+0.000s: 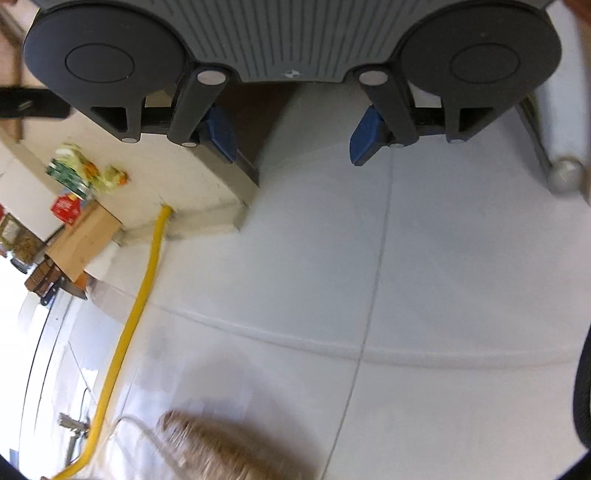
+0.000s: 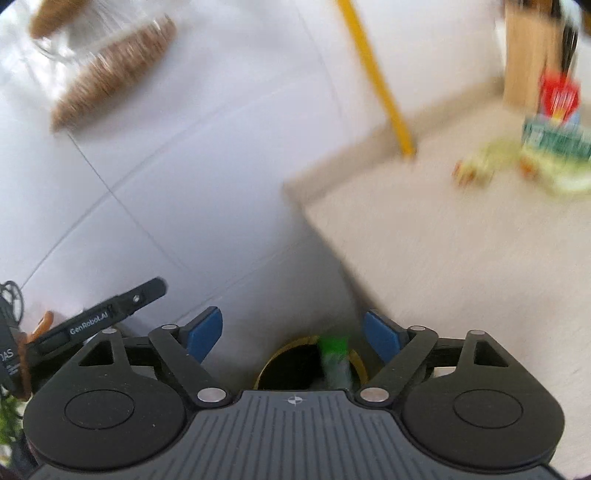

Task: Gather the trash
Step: 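Raise both tools out of the bin back over the counter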

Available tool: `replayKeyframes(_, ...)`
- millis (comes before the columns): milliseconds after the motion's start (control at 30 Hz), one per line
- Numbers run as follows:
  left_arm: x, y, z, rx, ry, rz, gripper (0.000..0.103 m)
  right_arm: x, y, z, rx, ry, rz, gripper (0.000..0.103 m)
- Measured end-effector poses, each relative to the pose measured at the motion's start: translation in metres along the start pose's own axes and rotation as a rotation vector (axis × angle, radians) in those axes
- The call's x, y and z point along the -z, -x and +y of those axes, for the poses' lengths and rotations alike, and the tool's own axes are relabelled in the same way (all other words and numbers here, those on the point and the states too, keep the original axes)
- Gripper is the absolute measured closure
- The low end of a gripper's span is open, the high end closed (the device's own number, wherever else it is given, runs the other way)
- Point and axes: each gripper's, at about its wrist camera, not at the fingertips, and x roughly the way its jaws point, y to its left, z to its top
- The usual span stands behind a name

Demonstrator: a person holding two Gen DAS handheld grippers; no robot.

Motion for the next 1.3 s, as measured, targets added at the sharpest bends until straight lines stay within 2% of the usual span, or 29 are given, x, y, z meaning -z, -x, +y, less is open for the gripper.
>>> replayKeyframes(67,-0.002,0.013,-0.011,-0.040,-0.044,-0.064,0.032,-0.003,0.021,0.000,0.032,0.046,-0.082,0.008)
replayKeyframes(167,-0.005,0.040,-0.042,-0.081,-0.149,-0.193,0.019,-0.009,0.055,-0.004,0.077,0.096,-0.224,0.000)
replayKeyframes(233,-0.006,0.057,-0.068,-0.080,-0.235,-0.286,0.000,-0.014,0.079,-0.008,0.107,0.119,-0.347,0.000)
replayKeyframes(333,-0.006,0.079,-0.106,-0.034,-0.312,-0.443,0.000,-0.019,0.119,-0.018,0.119,0.137,-0.521,0.000)
replayKeyframes(400,-0.002,0.089,-0.126,0.046,-0.326,-0.552,0.000,-0.012,0.140,-0.032,0.095,0.125,-0.655,0.000)
replayKeyframes(433,-0.002,0.089,-0.135,0.077,-0.335,-0.556,0.000,-0.008,0.147,-0.042,0.075,0.099,-0.697,0.000)
replayKeyframes(467,-0.004,0.086,-0.146,0.112,-0.340,-0.534,0.000,-0.010,0.149,-0.052,0.072,0.069,-0.692,0.000)
replayKeyframes(567,-0.010,0.066,-0.166,0.198,-0.302,-0.440,0.000,-0.017,0.140,-0.074,0.154,0.038,-0.549,0.000)
replayKeyframes(667,-0.014,0.044,-0.185,0.252,-0.283,-0.352,0.000,-0.016,0.138,-0.095,0.216,0.026,-0.518,0.000)
replayKeyframes(733,-0.016,0.035,-0.200,0.276,-0.288,-0.326,0.000,-0.019,0.149,-0.107,0.240,0.029,-0.543,0.000)
replayKeyframes(833,-0.022,0.026,-0.225,0.299,-0.308,-0.325,0.000,-0.047,0.174,-0.117,0.243,0.089,-0.590,0.000)
replayKeyframes(967,-0.036,0.014,-0.254,0.369,-0.258,-0.286,0.000,-0.080,0.229,-0.117,0.197,0.194,-0.800,0.000)
replayKeyframes(1033,-0.035,0.005,-0.265,0.384,-0.241,-0.265,0.000,-0.070,0.233,-0.135,0.136,0.171,-0.857,0.000)
replayKeyframes(1067,-0.034,0.000,-0.270,0.384,-0.240,-0.258,0.000,-0.064,0.220,-0.149,0.107,0.129,-0.817,0.000)
replayKeyframes(1133,-0.029,-0.013,-0.283,0.369,-0.274,-0.230,0.000,-0.069,0.174,-0.170,0.163,0.089,-0.522,0.000)
replayKeyframes(1167,-0.026,-0.018,-0.288,0.366,-0.295,-0.211,0.000,-0.069,0.152,-0.181,0.193,0.070,-0.409,0.001)
replayKeyframes(1200,-0.025,-0.023,-0.293,0.369,-0.311,-0.195,0.000,-0.067,0.141,-0.188,0.197,0.065,-0.380,0.001)
replayKeyframes(1300,-0.024,-0.037,-0.302,0.402,-0.350,-0.158,0.000,-0.077,0.128,-0.202,0.245,0.089,-0.367,0.000)
